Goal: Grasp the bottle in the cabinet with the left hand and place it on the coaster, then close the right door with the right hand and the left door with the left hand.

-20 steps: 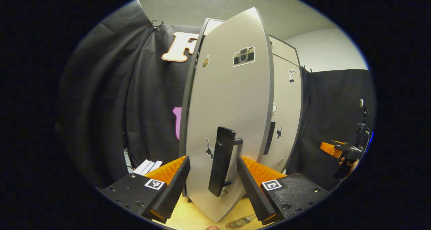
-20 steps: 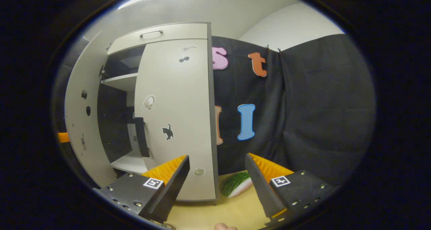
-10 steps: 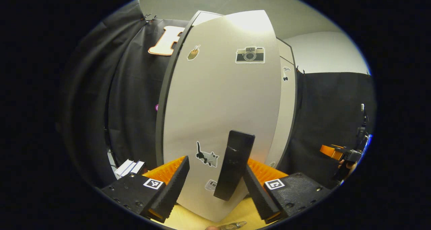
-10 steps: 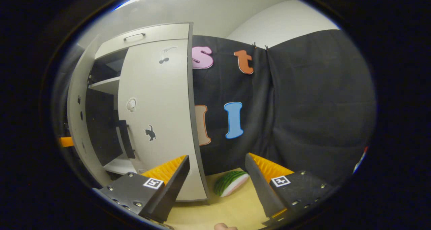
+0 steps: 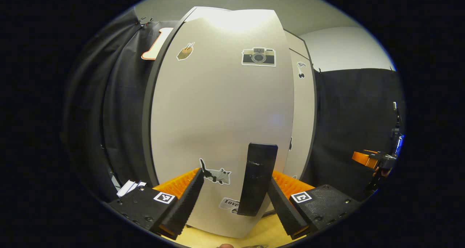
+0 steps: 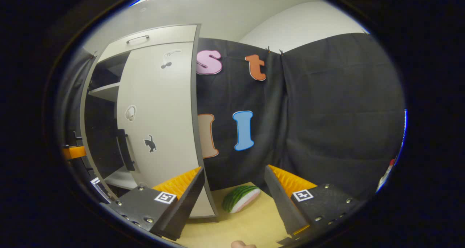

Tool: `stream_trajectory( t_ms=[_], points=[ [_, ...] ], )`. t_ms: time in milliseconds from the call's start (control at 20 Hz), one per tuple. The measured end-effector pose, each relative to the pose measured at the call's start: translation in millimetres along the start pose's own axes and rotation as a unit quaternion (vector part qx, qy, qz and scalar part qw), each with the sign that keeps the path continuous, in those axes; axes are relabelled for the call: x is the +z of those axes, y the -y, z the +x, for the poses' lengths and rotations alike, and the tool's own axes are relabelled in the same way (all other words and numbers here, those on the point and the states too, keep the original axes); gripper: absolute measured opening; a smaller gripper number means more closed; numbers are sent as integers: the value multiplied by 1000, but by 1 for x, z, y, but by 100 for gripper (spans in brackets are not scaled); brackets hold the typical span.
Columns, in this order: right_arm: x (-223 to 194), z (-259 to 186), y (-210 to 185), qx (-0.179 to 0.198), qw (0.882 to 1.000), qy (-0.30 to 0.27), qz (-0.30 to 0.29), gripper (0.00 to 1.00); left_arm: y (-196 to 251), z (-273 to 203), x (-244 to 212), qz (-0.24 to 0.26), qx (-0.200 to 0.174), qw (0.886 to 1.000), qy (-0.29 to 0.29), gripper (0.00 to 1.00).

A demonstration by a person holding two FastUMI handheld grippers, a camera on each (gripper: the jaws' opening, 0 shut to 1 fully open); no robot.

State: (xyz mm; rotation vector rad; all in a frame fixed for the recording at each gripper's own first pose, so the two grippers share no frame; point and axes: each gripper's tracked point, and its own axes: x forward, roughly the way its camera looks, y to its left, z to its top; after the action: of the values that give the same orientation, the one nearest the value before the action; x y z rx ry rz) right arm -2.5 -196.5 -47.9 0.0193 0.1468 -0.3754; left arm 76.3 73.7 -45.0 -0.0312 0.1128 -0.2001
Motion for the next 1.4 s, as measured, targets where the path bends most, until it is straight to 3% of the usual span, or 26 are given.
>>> stream_trajectory(
  t_ms=[450,1100,1400],
  points=[
    [-7,5,31,-27,1000,-7,7,100,9,41,-2,-23,-6,1000,2,100],
    [-17,16,47,-34,999,-16,14,100,6,63,-3,5,38,999,7,100],
    [-14,16,59,-46,999,-12,12,100,4,74,-3,10,35,999,10,100]
  ],
)
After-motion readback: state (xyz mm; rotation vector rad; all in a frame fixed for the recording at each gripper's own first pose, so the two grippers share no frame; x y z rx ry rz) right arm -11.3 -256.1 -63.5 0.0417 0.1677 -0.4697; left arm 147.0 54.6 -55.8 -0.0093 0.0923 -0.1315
